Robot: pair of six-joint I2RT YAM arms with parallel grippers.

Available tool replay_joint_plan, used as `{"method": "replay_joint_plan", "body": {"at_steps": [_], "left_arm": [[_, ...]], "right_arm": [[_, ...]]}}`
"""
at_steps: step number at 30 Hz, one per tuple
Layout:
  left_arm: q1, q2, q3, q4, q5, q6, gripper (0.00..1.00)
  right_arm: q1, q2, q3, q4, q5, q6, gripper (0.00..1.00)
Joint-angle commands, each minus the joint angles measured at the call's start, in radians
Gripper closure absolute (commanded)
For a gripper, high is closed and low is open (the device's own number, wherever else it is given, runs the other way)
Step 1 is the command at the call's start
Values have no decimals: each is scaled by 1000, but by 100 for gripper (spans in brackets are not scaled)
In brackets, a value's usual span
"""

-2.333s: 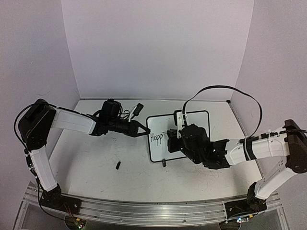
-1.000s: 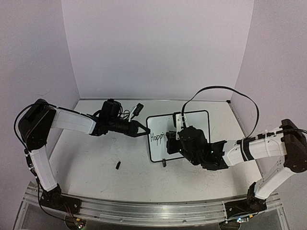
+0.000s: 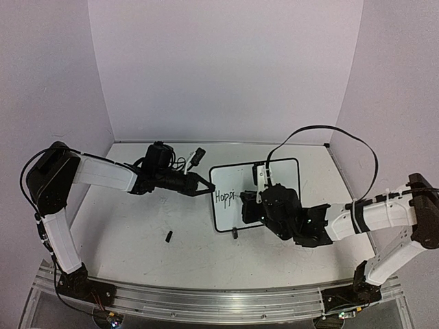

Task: Write a sentence on the whiteboard

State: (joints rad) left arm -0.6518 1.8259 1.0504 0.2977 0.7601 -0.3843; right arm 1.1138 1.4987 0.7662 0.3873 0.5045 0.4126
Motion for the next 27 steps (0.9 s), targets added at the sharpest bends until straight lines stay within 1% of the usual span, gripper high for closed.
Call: {"method": "replay_joint_plan", "body": {"at_steps": [1,9,16,27], "left_arm": [[1,-37,-6,-32,4,-22,100],[2,-37,-7,-32,4,-21,100],[1,-33,-6,-32,5,-22,100],[2,-33,-4,-32,7,-23,100]], "right_arm": [[-18,-29,11,28,13,-17,100],[-23,-2,34,33,23,-42,100],[-23,20,51,43,2,-58,100],[-25,26,53,51,29,-64,100]]}}
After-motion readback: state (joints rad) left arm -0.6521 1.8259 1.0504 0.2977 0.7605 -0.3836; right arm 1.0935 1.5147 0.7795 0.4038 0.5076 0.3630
